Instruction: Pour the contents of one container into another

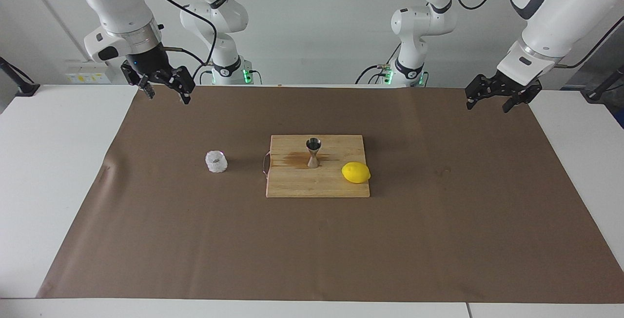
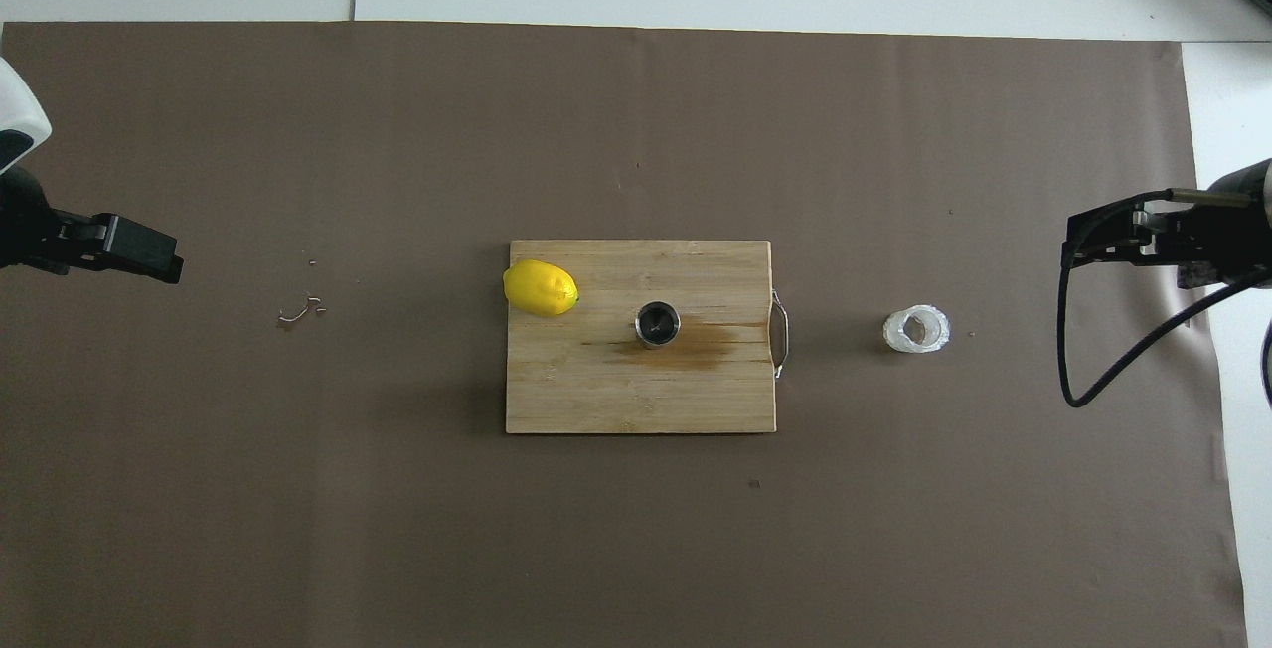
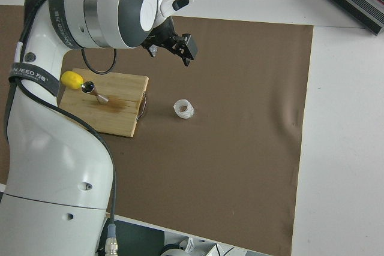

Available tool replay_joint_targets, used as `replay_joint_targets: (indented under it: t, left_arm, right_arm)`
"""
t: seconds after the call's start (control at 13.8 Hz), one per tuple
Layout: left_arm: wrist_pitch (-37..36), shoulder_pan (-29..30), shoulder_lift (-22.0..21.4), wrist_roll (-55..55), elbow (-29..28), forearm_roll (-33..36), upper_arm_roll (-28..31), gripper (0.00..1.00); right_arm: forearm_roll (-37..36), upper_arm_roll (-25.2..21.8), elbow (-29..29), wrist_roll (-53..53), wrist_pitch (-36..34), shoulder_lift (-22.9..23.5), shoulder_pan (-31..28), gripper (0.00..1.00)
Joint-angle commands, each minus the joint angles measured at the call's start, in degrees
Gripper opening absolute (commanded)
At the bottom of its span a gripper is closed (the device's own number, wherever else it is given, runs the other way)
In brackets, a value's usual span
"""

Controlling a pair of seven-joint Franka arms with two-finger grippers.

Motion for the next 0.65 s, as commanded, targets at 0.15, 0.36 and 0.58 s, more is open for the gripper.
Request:
replay_joint_targets:
  t: [0.15, 0.36, 0.58]
  left_arm:
    - [0.63, 0.18, -0.18, 0.56, -0.55, -0.68, 0.05, 1.0]
    - [0.63, 0.18, -0.26, 0.56, -0.55, -0.68, 0.05, 1.0]
    - [0.63, 0.18, -0.18, 0.56, -0.55, -0.68, 0.05, 1.0]
  right_arm:
    - [-0.19, -3.18, 0.53, -0.96, -1.11, 0.21, 2.79, 1.0]
    - [-0.19, -2.92, 0.44, -0.87, -1.2, -0.05, 2.52, 1.0]
    - [-0.19, -2.74, 0.27, -0.96, -1.11, -0.41, 2.87, 1.0]
